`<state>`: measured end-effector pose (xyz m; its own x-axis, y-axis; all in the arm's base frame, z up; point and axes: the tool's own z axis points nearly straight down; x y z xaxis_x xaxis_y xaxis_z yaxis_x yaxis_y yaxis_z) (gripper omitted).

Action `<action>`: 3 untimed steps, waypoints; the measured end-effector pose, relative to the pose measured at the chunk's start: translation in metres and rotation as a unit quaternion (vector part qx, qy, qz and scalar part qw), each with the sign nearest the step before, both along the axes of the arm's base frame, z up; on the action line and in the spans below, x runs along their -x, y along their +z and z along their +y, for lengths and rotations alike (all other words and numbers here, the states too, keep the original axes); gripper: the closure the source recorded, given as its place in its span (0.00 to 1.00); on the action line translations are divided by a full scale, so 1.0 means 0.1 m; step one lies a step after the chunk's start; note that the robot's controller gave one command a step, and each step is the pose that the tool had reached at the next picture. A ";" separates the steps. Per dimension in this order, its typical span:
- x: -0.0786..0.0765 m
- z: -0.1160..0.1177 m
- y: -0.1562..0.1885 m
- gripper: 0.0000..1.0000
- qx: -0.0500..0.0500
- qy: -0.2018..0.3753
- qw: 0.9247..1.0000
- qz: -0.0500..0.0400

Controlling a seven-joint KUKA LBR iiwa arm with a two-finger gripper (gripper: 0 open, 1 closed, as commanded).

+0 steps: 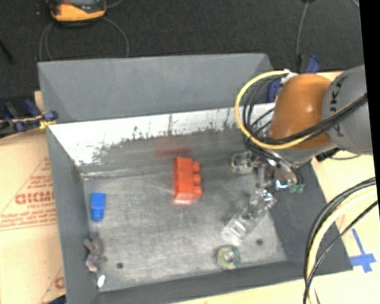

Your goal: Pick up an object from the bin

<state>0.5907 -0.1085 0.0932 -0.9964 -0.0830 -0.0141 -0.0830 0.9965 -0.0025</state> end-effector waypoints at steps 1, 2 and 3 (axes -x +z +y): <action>0.47 -0.40 -0.01 0.00 -0.001 -0.041 0.999 0.004; 0.74 -0.43 -0.04 0.00 -0.004 0.159 0.987 -0.014; 0.59 -0.37 -0.15 0.00 -0.008 0.191 0.982 -0.005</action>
Offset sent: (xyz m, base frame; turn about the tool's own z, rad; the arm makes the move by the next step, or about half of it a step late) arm -0.0476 -0.0377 -0.0029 0.0755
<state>0.5313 -0.1453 0.0782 -0.8925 -0.4502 -0.0276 -0.4506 0.8927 0.0112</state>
